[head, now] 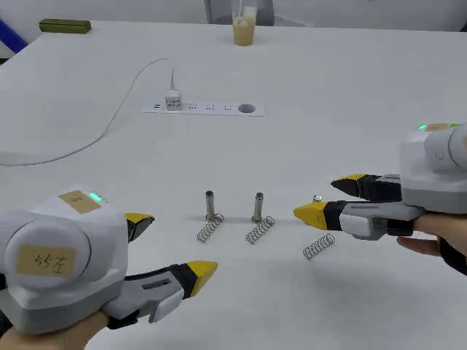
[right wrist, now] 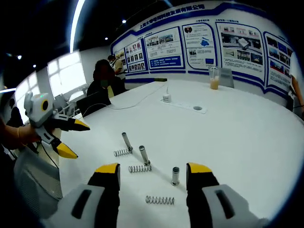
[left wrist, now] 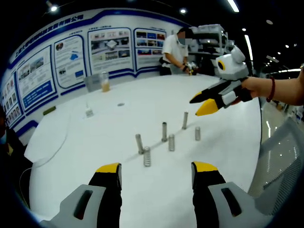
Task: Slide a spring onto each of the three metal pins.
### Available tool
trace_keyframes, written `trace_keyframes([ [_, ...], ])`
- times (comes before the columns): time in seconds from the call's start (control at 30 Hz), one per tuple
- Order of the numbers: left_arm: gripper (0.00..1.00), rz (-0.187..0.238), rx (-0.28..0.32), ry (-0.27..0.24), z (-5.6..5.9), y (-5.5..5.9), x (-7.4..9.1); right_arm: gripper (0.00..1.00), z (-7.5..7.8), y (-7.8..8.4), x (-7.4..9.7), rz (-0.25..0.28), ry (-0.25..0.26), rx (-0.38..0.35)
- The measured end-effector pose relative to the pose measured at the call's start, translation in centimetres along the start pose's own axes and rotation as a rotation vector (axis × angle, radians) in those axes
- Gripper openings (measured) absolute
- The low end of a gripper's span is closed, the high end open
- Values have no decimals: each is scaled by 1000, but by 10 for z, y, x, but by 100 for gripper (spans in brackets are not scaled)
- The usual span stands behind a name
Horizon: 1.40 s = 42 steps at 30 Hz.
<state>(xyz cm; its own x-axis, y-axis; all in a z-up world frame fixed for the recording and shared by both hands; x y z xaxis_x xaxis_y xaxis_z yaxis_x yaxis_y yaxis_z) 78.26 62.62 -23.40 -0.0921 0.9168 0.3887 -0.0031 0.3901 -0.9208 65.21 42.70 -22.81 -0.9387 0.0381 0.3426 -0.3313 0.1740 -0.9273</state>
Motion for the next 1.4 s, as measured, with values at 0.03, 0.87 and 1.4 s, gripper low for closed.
trace_keyframes([
  [0.03,60,0,0,1,-1,0,-1,60,-1,0,1,9,-4,-9],
  [0.87,34,-81,-44,27,-16,34,-53,67,-21,23,20,66,-49,-53],
  [1.4,22,-76,-32,37,-19,42,-77,70,-32,35,19,42,-66,-3],
])
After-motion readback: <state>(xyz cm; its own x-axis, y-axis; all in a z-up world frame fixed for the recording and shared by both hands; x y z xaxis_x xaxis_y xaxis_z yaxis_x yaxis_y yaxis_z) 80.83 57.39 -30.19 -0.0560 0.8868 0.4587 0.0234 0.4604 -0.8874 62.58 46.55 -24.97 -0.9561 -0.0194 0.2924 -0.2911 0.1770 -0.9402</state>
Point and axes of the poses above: the centre of the closed fingertips' face, and the gripper's own axes: x roughly backward along the fingers, z roughly to its right, y roughly out of its underside, the point moved 6 cm from there along x, roughly backward along the fingers, and after that the axes turned 8 degrees about z, right-handed, at the moved point
